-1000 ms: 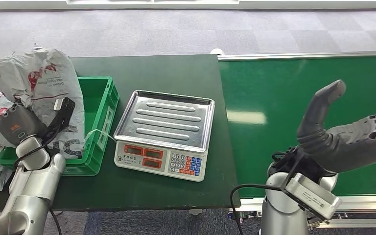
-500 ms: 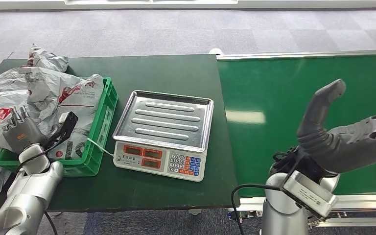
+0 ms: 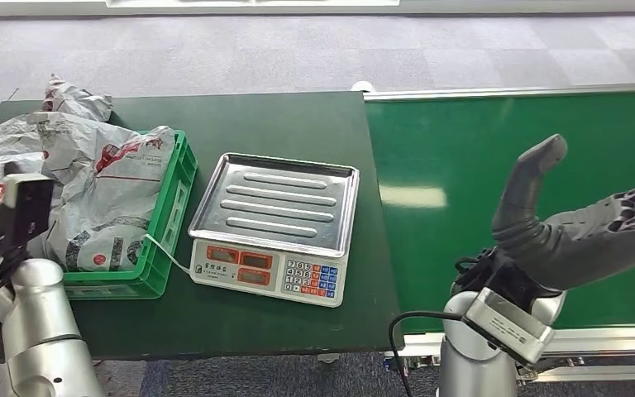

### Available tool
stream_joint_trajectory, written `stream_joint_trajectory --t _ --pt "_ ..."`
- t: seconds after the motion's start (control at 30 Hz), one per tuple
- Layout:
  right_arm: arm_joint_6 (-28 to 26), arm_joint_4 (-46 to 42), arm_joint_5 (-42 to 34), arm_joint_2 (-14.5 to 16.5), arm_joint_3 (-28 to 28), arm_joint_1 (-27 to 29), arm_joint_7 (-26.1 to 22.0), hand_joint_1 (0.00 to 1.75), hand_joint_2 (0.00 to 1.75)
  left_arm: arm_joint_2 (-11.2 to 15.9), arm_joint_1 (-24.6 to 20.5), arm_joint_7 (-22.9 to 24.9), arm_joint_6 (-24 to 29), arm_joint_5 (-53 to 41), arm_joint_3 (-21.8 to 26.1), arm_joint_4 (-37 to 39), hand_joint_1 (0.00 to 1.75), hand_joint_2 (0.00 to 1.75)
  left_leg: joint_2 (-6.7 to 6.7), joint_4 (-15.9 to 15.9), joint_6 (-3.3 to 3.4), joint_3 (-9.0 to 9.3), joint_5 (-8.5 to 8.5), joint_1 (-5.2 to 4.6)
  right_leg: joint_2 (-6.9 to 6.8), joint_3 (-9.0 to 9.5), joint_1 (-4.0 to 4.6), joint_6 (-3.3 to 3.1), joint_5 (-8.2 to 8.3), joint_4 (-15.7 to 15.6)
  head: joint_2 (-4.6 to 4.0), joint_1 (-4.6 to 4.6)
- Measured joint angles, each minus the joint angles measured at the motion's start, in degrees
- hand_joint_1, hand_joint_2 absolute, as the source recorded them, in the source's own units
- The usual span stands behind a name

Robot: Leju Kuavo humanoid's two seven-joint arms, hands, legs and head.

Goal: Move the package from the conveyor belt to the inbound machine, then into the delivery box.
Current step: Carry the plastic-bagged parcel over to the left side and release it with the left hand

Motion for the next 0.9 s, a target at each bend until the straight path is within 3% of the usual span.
stream_joint_trajectory --t 0.03,0.1,0.27,0.4,0.47,0.53,0.6,0.67,0.73,0.8,0.83,0.87,0.9 --pt "0.0 0.4 0.0 0.0 0.1 0.0 0.1 0.0 1.75 -1.6 0.5 -4.6 0.0 6.2 2.1 -3.8 0.0 0.0 0.0 0.0 -0.02 0.04 -0.02 0.0 0.01 0.01 0.0 -0.02 -0.03 0.0 0.0 -0.01" --pt "0.0 0.9 0.2 0.0 0.1 0.0 0.3 0.0 1.75 -4.1 1.7 -8.8 0.0 15.3 3.6 -10.6 0.0 0.0 -0.2 0.0 -0.03 0.04 -0.04 0.02 -0.15 0.09 0.01 -0.01 -0.15 0.0 0.0 -0.01" --pt "0.0 2.0 1.2 0.0 0.1 0.0 0.9 0.0 1.75 -8.3 4.0 -8.8 0.0 24.1 2.0 -21.3 0.0 0.0 -0.58 0.0 -0.02 0.04 -0.04 0.05 -0.55 0.26 0.03 0.03 -0.3 0.0 0.0 -0.02" --pt "0.0 3.1 -1.0 0.0 0.5 0.1 1.6 0.0 1.75 -10.0 6.5 -8.8 -0.1 30.3 -4.2 -27.3 0.0 1.75 -0.6 0.0 -0.01 0.07 -0.05 0.02 -0.55 0.29 0.02 0.03 -0.3 0.0 0.0 0.0" --pt "0.5 4.5 -5.8 -0.1 1.5 0.2 2.1 0.0 0.87 -10.0 8.0 -8.1 -2.1 34.9 -9.7 -27.6 0.0 1.75 -0.61 0.0 0.0 0.09 -0.05 0.0 -0.58 0.3 0.02 0.04 -0.31 0.0 0.0 0.0" --pt "3.5 6.2 -14.0 -0.5 3.5 0.9 3.4 0.0 0.0 -9.2 9.6 -5.2 -10.6 43.0 -17.2 -25.8 0.0 1.75 -0.66 0.0 0.02 0.1 -0.06 0.0 -0.68 0.36 0.01 0.04 -0.31 0.0 0.0 -0.01" --pt "9.5 7.5 -22.3 -1.3 6.3 2.4 4.3 0.0 0.0 -8.4 11.7 -2.6 -22.7 49.9 -25.3 -23.8 0.0 1.75 -0.72 0.0 0.03 0.06 -0.06 0.0 -0.76 0.38 0.01 0.04 -0.3 0.0 0.0 0.0" --pt "14.0 8.5 -26.0 -1.9 8.0 3.8 4.2 0.0 0.0 -8.1 13.9 -2.2 -29.8 52.5 -31.4 -22.8 0.0 1.75 -0.68 0.0 0.03 0.04 -0.06 -0.02 -0.7 0.32 0.0 0.04 -0.28 0.0 0.0 0.01" --pt "15.4 9.4 -26.7 -2.1 8.7 4.6 3.9 0.0 0.87 -8.0 15.5 -2.4 -31.8 53.5 -35.4 -22.2 0.0 1.75 -0.62 0.0 0.03 0.06 -0.07 -0.03 -0.64 0.3 -0.01 0.04 -0.27 0.0 0.0 0.0" --pt "16.5 10.0 -27.3 -2.4 9.2 5.1 3.7 0.0 1.75 -7.6 16.7 -2.2 -33.7 54.8 -38.0 -21.8 0.0 0.87 -0.63 0.0 0.04 0.06 -0.09 -0.03 -0.65 0.3 -0.01 0.04 -0.3 0.0 0.0 0.0" --pt "17.6 10.3 -27.9 -2.5 9.4 5.3 3.5 0.0 1.75 -7.5 17.3 -1.9 -35.6 55.7 -39.0 -21.6 0.0 0.44 -0.64 0.0 0.04 0.05 -0.11 -0.03 -0.66 0.3 -0.01 0.04 -0.32 0.0 0.0 0.0" --pt "19.0 10.6 -28.7 -2.7 9.6 5.4 3.3 0.0 1.75 -7.3 17.9 -1.7 -37.9 56.4 -40.0 -21.5 0.0 0.44 -0.64 0.0 0.04 0.05 -0.12 -0.03 -0.66 0.3 -0.01 0.03 -0.35 0.0 0.0 -0.01" --pt "20.7 11.0 -29.6 -3.0 9.9 5.5 2.9 0.0 1.75 -7.2 18.6 -1.6 -40.2 56.8 -41.1 -21.4 0.0 0.87 -0.65 0.0 0.04 0.05 -0.13 -0.03 -0.67 0.3 -0.01 0.03 -0.37 0.0 0.0 0.0"
